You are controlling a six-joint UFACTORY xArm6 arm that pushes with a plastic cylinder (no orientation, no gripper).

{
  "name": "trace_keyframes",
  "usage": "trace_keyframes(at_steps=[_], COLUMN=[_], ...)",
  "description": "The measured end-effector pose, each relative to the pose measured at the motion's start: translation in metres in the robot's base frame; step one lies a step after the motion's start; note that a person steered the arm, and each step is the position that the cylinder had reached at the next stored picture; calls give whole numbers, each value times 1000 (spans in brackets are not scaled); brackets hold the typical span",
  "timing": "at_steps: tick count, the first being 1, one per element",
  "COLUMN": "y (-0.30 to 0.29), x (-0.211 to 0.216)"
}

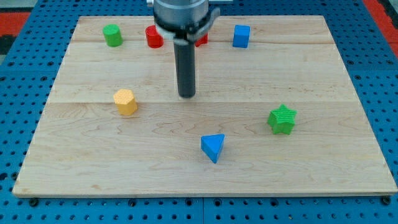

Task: Move the yellow hexagon to the bottom right of the yellow heart

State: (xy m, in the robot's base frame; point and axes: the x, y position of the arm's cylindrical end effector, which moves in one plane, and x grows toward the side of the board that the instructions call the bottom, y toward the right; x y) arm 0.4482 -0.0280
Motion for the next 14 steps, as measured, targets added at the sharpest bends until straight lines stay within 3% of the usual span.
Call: trace_keyframes(at_steps=[1, 4, 6, 8, 10, 14], y=[-3, -93, -104, -186, -186, -69], x=[22, 26, 43, 22, 3, -3])
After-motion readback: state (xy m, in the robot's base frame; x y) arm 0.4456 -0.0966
